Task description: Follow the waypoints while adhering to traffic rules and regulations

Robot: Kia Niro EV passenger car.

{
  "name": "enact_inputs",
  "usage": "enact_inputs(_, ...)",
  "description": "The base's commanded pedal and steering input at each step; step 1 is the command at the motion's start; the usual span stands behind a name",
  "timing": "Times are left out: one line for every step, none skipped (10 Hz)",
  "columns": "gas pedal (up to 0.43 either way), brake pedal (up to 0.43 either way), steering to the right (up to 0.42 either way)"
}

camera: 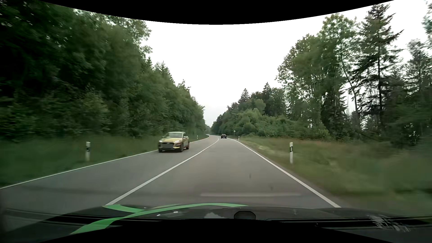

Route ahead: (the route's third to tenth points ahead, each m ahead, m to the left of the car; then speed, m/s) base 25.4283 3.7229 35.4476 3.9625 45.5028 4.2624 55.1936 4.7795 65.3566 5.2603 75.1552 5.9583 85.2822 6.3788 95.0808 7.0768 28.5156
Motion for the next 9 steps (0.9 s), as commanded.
enact_inputs(0.28, 0.0, -0.002)
enact_inputs(0.28, 0.0, -0.002)
enact_inputs(0.28, 0.0, -0.003)
enact_inputs(0.287, 0.0, -0.003)
enact_inputs(0.287, 0.0, -0.004)
enact_inputs(0.287, 0.0, -0.004)
enact_inputs(0.287, 0.0, -0.004)
enact_inputs(0.287, 0.0, -0.004)
enact_inputs(0.319, 0.0, -0.004)
